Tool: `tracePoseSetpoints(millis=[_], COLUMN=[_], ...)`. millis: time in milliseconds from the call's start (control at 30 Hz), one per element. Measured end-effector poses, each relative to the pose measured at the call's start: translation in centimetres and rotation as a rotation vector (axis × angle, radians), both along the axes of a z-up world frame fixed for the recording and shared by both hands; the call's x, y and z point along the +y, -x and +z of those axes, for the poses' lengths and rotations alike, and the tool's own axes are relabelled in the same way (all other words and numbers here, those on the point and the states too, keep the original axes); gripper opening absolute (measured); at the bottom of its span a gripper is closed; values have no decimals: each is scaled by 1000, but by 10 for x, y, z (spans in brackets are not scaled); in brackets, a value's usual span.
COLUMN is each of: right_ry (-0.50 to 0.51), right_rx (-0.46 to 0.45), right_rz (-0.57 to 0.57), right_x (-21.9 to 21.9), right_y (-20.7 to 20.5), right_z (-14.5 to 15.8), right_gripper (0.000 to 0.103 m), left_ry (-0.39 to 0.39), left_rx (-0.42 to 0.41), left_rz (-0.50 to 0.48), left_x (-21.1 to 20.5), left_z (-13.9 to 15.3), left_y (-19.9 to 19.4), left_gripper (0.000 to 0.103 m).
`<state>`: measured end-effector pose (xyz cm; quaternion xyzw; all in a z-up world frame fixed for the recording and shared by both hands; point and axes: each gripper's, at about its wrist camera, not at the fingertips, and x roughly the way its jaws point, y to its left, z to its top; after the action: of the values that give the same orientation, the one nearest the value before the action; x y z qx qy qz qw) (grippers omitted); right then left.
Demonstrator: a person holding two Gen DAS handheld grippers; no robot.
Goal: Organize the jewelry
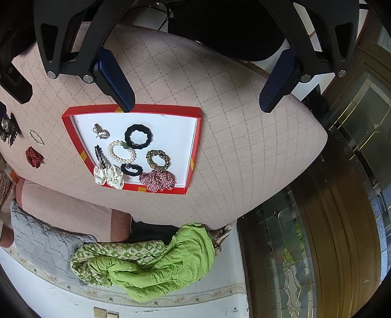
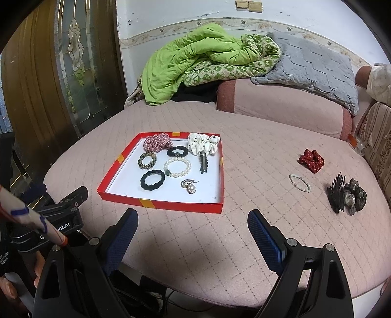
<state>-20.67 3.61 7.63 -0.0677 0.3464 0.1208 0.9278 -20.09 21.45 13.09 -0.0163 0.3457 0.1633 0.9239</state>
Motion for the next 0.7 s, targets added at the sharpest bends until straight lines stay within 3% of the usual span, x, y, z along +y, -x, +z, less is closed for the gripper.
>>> tracePoseSetpoints(millis=[700], right_ry=[-2], right_rx=[10], right_rz=[-1], right_x=[0], right_y=[-2], right_z=[-4], right_gripper=[94], left_ry=[-12], left_rx=[12], left_rz=[-4], left_x=[-1], left_z=[-5], left_y=[1], left_gripper=[101])
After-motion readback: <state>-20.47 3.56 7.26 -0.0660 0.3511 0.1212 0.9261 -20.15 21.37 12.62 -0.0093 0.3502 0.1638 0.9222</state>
